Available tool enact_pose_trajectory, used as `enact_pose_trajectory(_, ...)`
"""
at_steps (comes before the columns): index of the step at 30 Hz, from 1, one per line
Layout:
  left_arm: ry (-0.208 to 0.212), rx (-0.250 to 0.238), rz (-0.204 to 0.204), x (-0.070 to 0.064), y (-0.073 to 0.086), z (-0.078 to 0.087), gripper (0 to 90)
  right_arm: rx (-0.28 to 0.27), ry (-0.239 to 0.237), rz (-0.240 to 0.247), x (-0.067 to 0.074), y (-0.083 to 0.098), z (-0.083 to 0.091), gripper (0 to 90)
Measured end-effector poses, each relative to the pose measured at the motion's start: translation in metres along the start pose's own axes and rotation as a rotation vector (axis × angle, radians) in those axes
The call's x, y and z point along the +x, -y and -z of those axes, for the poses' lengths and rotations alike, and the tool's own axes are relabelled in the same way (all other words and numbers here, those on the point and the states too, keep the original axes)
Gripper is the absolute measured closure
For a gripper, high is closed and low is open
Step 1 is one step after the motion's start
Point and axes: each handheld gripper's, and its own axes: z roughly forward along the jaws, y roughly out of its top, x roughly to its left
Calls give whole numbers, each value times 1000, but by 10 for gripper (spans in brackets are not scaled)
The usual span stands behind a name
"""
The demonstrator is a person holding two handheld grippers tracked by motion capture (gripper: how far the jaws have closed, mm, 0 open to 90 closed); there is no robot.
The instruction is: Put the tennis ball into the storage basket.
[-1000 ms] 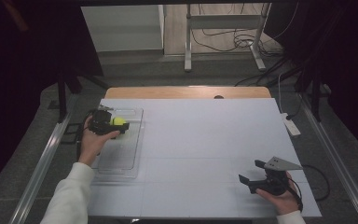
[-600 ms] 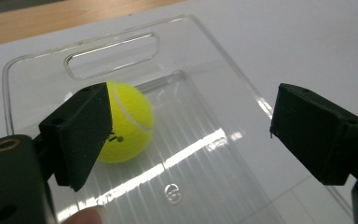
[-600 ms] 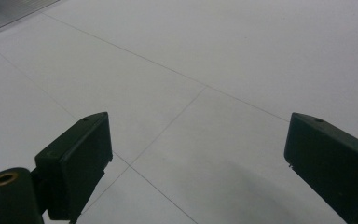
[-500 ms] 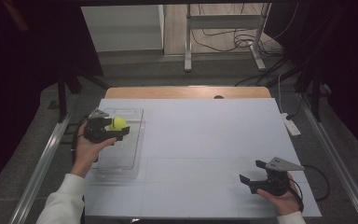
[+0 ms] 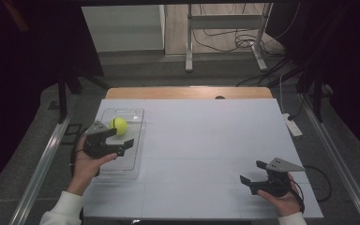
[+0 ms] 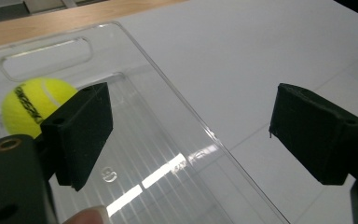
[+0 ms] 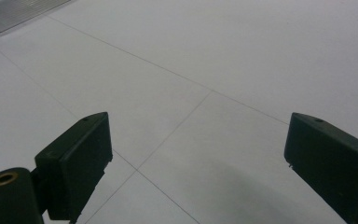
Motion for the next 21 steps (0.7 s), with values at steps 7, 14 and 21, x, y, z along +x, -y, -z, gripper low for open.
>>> enact_pose_trajectory(7,51,-19,-18,-15,10,7,136,3,2,1,0,0,0,79)
enact_pose_trajectory(14,94,-14,-42,-33,22,8,135,-1,-4,1,1,0,0,79)
enact_pose_trajectory(21,123,-15,-57,-44,33,8,135,-3,-4,0,0,0,0,80)
